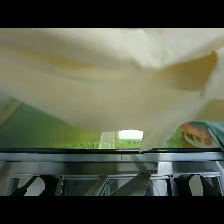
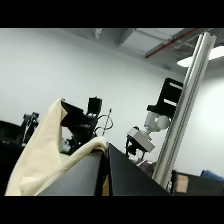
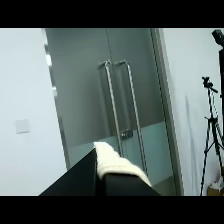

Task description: Fold the shirts.

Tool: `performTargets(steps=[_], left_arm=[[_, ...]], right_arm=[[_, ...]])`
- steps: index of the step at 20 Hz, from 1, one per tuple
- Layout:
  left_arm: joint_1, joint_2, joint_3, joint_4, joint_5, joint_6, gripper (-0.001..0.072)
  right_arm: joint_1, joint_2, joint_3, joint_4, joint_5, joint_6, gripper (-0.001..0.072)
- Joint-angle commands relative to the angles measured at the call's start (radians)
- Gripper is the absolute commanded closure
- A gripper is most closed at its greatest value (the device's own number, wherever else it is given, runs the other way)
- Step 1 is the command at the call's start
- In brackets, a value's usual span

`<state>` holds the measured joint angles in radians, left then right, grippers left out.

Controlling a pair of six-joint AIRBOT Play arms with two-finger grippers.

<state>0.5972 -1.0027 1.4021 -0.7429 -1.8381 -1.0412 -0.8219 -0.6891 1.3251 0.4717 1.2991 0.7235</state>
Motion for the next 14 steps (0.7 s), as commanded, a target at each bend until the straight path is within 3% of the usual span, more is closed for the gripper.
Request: performTargets(steps=[1, 3, 6, 10, 14], left_arm=[[0.138, 0.076, 0.067, 0.124, -0.003, -0.093, 0.0683], [0.214, 0.065, 0.042, 0.191, -0.016, -0.095, 0.068], [0.211, 0.008, -0.039, 0.393, 0.017, -0.097, 0.068], [-0.031, -0.182, -0.072, 0.801, 0.167, -0.051, 0.068], [-0.213, -0.505, -0.033, 0.992, 0.345, -0.034, 0.068]], right_arm=[[-0.003, 0.035, 0.034, 0.028, -0.006, -0.014, 0.0698], [-0.003, 0.048, 0.038, -0.078, -0.037, -0.012, 0.0698], [0.033, 0.023, 0.016, -0.446, -0.073, 0.111, 0.0699], [0.27, -0.13, -0.139, -0.69, -0.147, 0.117, 0.0699], [0.46, -0.443, -0.24, -0.79, -0.332, 0.063, 0.0699]])
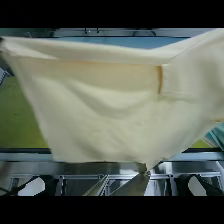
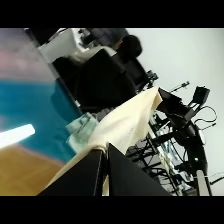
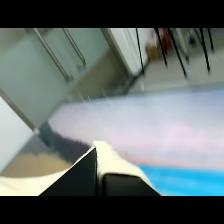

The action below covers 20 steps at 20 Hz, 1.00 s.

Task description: Fold the shirts.

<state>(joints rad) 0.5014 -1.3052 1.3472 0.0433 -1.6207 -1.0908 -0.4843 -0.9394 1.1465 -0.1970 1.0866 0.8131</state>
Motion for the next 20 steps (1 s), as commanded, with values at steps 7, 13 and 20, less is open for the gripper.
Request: performTargets(steps=[7, 13, 20], left_arm=[[-0.218, -0.839, 0.43, 0.229, 0.186, -0.048, 0.0706], [-0.219, -0.974, 0.699, 0.349, 0.228, -0.193, 0.0705], [-0.23, -0.961, 0.629, 0.481, 0.093, -0.219, 0.0705]], right_arm=[[0.13, -0.784, 0.037, 0.266, -0.129, -0.253, 0.0699], [0.11, -0.969, 0.243, 0.258, -0.01, -0.199, 0.0699], [0.0, -0.969, 0.243, 0.0, 0.251, -0.126, 0.0698]])
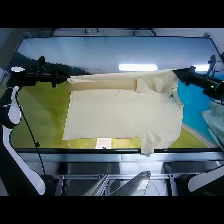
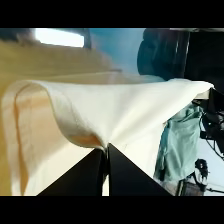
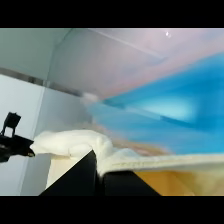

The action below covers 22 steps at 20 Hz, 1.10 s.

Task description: Fold the shirts.

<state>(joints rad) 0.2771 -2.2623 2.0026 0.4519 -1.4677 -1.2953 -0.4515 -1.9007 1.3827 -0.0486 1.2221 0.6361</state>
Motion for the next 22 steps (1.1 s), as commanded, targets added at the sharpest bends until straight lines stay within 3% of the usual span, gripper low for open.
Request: performTargets(steps=[1, 4, 10, 11, 12, 13, 16, 20, 22], left_arm=[[-0.013, -0.003, -0.039, 0.081, -0.066, -0.014, 0.0705], [-0.018, -0.004, -0.055, 0.101, -0.079, -0.014, 0.0705], [-0.043, -0.004, -0.054, 0.227, -0.09, -0.015, 0.0704], [-0.044, -0.003, -0.053, 0.238, -0.1, -0.014, 0.0631], [-0.044, -0.003, -0.052, 0.237, -0.109, -0.015, 0.0493], [-0.039, -0.003, -0.048, 0.237, -0.124, -0.015, 0.0477], [-0.037, -0.003, -0.006, 0.237, -0.203, -0.024, 0.0476], [-0.014, 0.017, 0.092, 0.24, -0.33, -0.103, 0.0479], [0.011, 0.117, -0.026, 0.322, -0.312, -0.086, 0.0479]], right_arm=[[-0.035, -0.008, 0.006, -0.22, 0.132, 0.076, 0.0698], [-0.032, -0.01, 0.002, -0.372, 0.141, 0.126, 0.0698], [-0.031, -0.019, -0.005, -0.469, 0.119, 0.176, 0.0697], [-0.031, -0.019, -0.005, -0.468, 0.114, 0.177, 0.0697], [-0.031, -0.019, -0.005, -0.467, 0.11, 0.176, 0.0697], [-0.032, -0.019, -0.004, -0.467, 0.11, 0.177, 0.0685], [-0.033, -0.015, -0.003, -0.464, 0.11, 0.19, 0.0445], [-0.073, 0.067, -0.002, -0.476, 0.137, 0.237, 0.0421], [-0.134, 0.142, -0.004, -0.533, 0.2, 0.272, 0.0421]])
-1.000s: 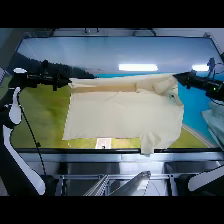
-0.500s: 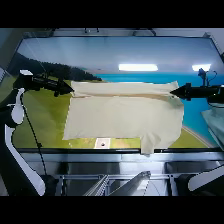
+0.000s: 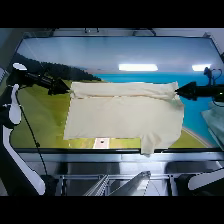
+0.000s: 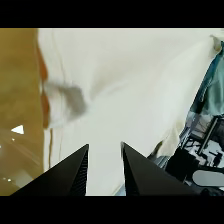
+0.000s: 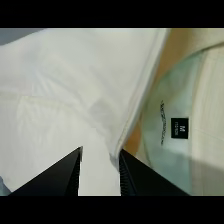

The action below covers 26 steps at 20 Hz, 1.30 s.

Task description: Fold the shirts.

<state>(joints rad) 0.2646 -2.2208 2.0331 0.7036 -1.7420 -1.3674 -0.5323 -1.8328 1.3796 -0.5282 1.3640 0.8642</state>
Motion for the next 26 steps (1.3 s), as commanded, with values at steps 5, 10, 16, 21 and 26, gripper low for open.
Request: performTargets(steps=[5, 10, 16, 21, 26], left_arm=[[0.065, 0.47, -0.676, 0.238, 0.156, 0.113, 0.0476], [0.062, 0.719, -1.179, 0.247, 0.386, 0.14, 0.0417], [0.062, 0.673, -1.237, 0.285, 0.391, 0.156, 0.0416], [0.066, 0.661, -1.15, 0.415, 0.3, 0.156, 0.0417], [0.078, 0.737, -0.995, 0.422, 0.268, 0.16, 0.0416]], right_arm=[[-0.18, 0.351, -0.301, -0.336, 0.061, 0.093, 0.0422], [-0.198, 0.525, -0.586, -0.153, -0.148, -0.03, 0.0422], [-0.198, 0.526, -0.586, -0.052, -0.036, -0.042, 0.0423], [-0.198, 0.527, -0.586, -0.05, -0.02, -0.027, 0.0422], [-0.198, 0.527, -0.586, -0.05, -0.009, -0.027, 0.0423]])
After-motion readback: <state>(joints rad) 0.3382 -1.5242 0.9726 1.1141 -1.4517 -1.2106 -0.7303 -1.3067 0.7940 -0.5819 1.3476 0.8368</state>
